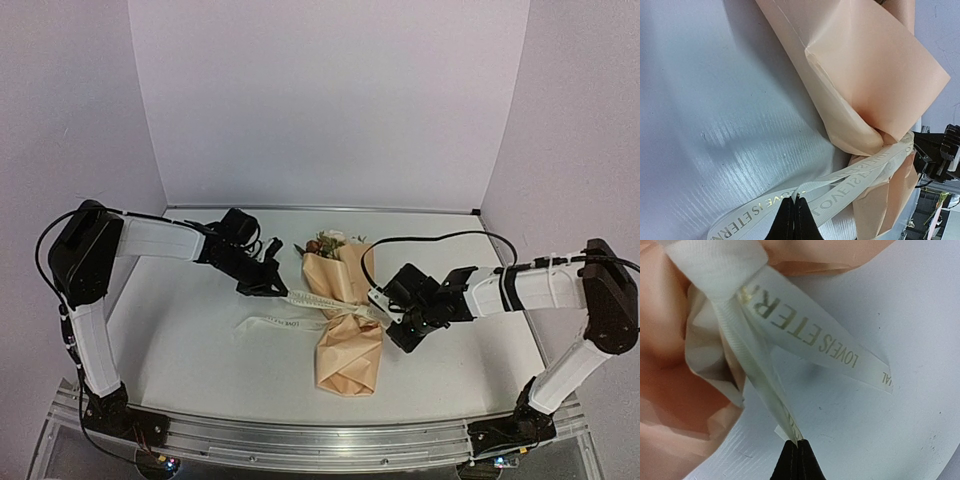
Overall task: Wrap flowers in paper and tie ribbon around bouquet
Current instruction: Tie the half-tied ribbon around the folded bouquet.
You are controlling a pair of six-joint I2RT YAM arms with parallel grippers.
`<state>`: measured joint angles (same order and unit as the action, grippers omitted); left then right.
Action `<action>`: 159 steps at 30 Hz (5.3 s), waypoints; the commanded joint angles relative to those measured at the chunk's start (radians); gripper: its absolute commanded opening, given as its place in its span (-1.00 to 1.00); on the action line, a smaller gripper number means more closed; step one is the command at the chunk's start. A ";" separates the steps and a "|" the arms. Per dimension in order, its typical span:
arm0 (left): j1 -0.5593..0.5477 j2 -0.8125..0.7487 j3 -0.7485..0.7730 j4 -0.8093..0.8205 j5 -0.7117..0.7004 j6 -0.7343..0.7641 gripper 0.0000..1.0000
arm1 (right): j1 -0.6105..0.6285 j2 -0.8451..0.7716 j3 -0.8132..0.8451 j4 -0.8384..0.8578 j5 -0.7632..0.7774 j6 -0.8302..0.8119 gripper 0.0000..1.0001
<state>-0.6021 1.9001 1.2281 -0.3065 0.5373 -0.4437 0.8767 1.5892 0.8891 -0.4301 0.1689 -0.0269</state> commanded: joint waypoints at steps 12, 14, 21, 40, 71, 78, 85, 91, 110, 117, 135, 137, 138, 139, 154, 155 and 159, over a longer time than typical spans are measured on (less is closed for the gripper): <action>-0.018 -0.004 0.143 0.047 0.085 0.100 -1.00 | 0.032 0.033 0.088 -0.032 -0.032 0.088 -1.00; -0.033 0.018 0.180 0.036 0.092 0.117 -0.99 | 0.034 0.040 0.087 -0.024 -0.019 0.100 -1.00; -0.041 0.037 0.207 0.062 0.039 0.038 -0.45 | 0.033 0.061 0.074 0.012 -0.004 0.137 -1.00; -0.033 -0.193 -0.227 0.283 -0.105 -0.556 0.32 | 0.034 0.034 0.046 0.049 -0.020 0.133 -1.00; -0.415 0.018 0.126 -0.043 -0.601 -0.104 -0.36 | 0.034 0.024 0.023 0.090 -0.026 0.134 -1.00; -0.408 0.032 0.139 -0.047 -0.644 -0.090 -0.33 | 0.034 0.025 0.031 0.090 -0.028 0.134 -1.00; -0.400 0.042 0.150 -0.031 -0.633 -0.035 -0.29 | 0.034 0.026 0.036 0.090 -0.025 0.134 -1.00; -0.393 0.049 0.136 0.003 -0.651 0.003 -0.28 | 0.034 0.027 0.039 0.090 -0.027 0.136 -1.00; -0.370 0.068 0.093 0.139 -0.691 0.090 -0.53 | 0.034 0.025 0.053 0.090 -0.020 0.126 -1.00; -0.358 0.058 0.097 0.125 -0.654 0.145 -1.00 | 0.033 0.016 0.064 0.085 0.003 0.099 -1.00; -0.247 -0.064 -0.033 0.025 -0.392 0.175 -1.00 | -0.051 -0.043 -0.008 0.059 -0.053 0.197 -1.00; -0.225 -0.071 -0.047 0.031 -0.364 0.161 -1.00 | -0.054 -0.044 -0.019 0.059 -0.051 0.211 -1.00; -0.213 -0.075 -0.056 0.036 -0.350 0.152 -1.00 | -0.058 -0.044 -0.025 0.059 -0.050 0.220 -1.00; -0.204 -0.077 -0.060 0.038 -0.338 0.146 -1.00 | -0.063 -0.045 -0.030 0.059 -0.050 0.232 -1.00; -0.041 -0.094 -0.141 0.059 -0.258 0.005 -1.00 | -0.088 -0.091 -0.122 0.045 -0.024 0.333 -1.00; -0.026 -0.097 -0.152 0.063 -0.253 -0.010 -1.00 | -0.088 -0.093 -0.125 0.045 -0.021 0.336 -1.00; 0.045 -0.112 -0.211 0.104 -0.213 -0.073 -1.00 | -0.089 -0.094 -0.131 0.045 -0.011 0.347 -1.00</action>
<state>-0.6577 1.8476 1.0731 -0.2043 0.3591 -0.4313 0.8055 1.5179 0.7936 -0.2780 0.0874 0.2848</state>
